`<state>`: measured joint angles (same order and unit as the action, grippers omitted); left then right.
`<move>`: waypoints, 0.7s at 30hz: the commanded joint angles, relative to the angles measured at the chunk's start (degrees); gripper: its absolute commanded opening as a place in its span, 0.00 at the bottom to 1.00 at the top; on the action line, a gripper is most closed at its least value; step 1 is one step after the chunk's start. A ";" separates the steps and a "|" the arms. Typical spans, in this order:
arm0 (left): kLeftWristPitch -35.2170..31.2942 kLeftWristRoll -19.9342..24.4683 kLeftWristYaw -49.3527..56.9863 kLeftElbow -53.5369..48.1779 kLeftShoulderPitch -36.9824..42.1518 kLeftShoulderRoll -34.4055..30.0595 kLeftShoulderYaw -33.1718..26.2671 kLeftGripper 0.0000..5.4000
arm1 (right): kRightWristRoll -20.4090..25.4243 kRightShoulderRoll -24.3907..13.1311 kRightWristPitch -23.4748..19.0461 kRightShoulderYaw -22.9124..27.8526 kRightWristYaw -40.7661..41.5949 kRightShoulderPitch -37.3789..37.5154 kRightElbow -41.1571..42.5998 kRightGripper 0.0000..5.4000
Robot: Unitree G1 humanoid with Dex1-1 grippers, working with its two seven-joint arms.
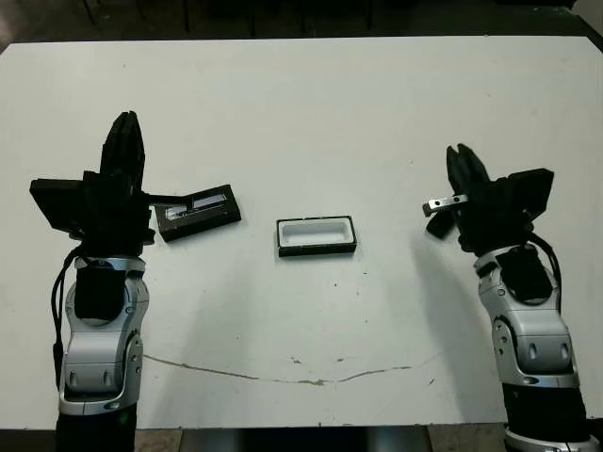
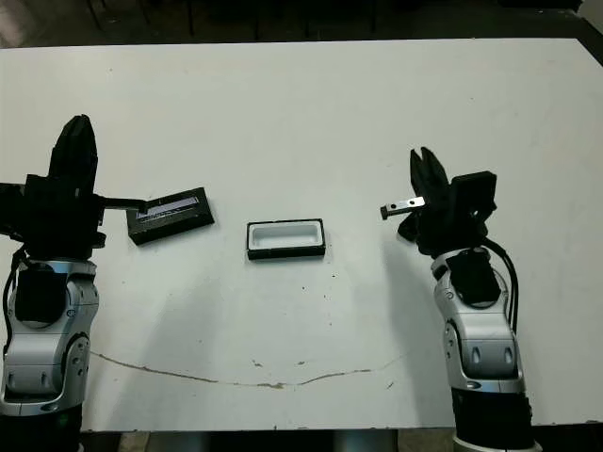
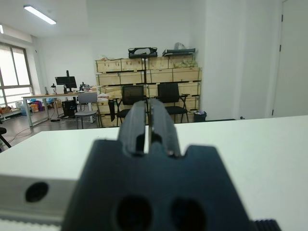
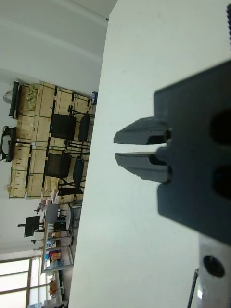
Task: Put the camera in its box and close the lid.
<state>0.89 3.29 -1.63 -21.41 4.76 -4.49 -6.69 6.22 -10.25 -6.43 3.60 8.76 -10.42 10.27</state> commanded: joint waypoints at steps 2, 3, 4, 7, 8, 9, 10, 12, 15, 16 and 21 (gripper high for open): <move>-0.46 -0.29 -0.05 -0.53 -2.13 -0.07 0.41 0.01 | -0.77 0.20 0.55 -0.46 0.00 1.99 0.00 0.00; -0.51 -0.13 -0.14 -0.48 -2.09 -0.03 0.48 0.01 | -0.63 0.12 0.60 -0.48 0.22 1.84 -0.32 0.00; -0.61 -0.02 -0.22 -0.34 -1.97 -0.05 0.55 0.01 | -0.24 0.01 0.62 -0.41 0.65 1.54 -0.86 0.00; -0.29 -0.39 -0.74 0.54 -1.50 -0.57 0.88 0.01 | 0.34 -0.16 -2.36 -0.24 0.64 0.65 -1.07 0.00; -0.18 -0.71 -0.79 0.66 -1.53 -0.66 1.03 0.01 | 0.02 -0.37 -2.99 -0.23 0.50 0.64 -0.68 0.00; -0.14 -0.82 -0.79 0.64 -1.68 -0.62 1.14 0.01 | -0.18 -0.62 -2.84 -0.13 0.59 0.79 -0.33 0.00; -0.34 -0.65 -0.76 0.39 -1.96 -0.43 1.19 0.01 | -0.09 -1.14 -1.94 0.21 1.18 1.10 0.08 0.00; -0.68 -0.26 -0.72 -0.16 -2.49 -0.13 1.24 0.01 | 0.60 -2.78 0.74 1.45 3.18 1.36 0.37 0.00; -0.59 -0.06 -0.76 -1.08 -3.39 -0.11 1.24 0.01 | 1.59 -6.46 1.33 4.96 5.48 1.02 2.06 0.00; -0.59 -0.01 -0.76 -1.40 -3.70 -0.11 1.26 0.01 | 2.08 -7.45 0.74 6.04 5.94 0.84 2.67 0.00; -0.44 0.86 -1.23 -2.20 -4.86 -0.04 1.25 0.01 | 5.05 -16.93 -3.95 12.10 11.17 -2.09 0.80 0.00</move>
<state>1.02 3.87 -2.57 -23.58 1.22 -4.40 -5.41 10.77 -24.50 -8.29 14.44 18.60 -11.91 12.28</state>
